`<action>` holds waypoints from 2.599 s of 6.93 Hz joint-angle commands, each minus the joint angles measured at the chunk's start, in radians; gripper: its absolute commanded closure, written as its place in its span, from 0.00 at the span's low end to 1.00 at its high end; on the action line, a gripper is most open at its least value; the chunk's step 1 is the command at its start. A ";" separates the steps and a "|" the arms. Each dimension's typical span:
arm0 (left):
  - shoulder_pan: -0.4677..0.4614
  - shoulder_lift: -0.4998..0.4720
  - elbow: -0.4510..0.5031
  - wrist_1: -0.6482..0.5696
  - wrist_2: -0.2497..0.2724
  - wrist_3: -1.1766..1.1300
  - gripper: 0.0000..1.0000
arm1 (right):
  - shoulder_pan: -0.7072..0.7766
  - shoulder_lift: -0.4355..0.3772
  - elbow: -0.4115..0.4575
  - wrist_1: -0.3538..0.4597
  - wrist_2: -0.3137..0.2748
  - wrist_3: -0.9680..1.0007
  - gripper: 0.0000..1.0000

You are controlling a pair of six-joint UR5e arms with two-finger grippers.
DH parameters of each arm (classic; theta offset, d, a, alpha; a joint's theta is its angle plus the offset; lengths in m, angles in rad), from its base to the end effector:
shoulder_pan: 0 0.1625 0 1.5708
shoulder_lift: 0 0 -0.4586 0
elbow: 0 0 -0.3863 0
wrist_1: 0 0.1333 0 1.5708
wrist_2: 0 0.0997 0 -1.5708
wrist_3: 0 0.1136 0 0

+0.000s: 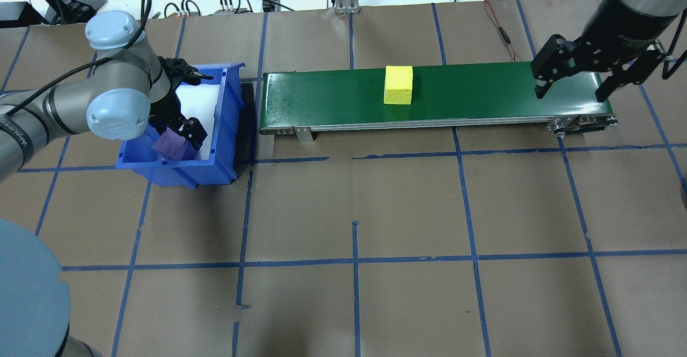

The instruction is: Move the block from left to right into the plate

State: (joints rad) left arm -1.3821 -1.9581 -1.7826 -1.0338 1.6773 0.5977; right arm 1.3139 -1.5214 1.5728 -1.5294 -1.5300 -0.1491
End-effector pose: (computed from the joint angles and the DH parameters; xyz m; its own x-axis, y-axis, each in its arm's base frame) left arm -0.0094 -0.5971 0.2504 -0.9137 0.4029 -0.0528 0.3956 0.9117 0.1110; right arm 0.0071 -0.5159 0.4784 -0.9923 0.1116 -0.0539 0.1068 0.9906 0.0856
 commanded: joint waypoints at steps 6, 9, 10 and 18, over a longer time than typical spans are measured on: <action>-0.005 0.053 0.052 0.017 -0.010 -0.018 0.61 | -0.073 0.176 0.070 -0.314 0.111 -0.116 0.00; -0.029 0.212 0.147 0.003 -0.265 -0.140 0.61 | -0.073 0.178 0.101 -0.322 0.217 -0.139 0.00; -0.060 0.211 0.147 0.004 -0.319 -0.195 0.61 | -0.073 0.178 0.102 -0.322 0.217 -0.138 0.00; -0.316 -0.010 0.138 0.221 -0.289 -0.444 0.26 | -0.073 0.263 0.104 -0.586 0.272 -0.147 0.00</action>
State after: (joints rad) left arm -1.6974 -1.9560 -1.6465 -0.8278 1.3638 0.1527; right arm 1.2410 -1.2824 1.6766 -2.0515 -1.2844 -0.2960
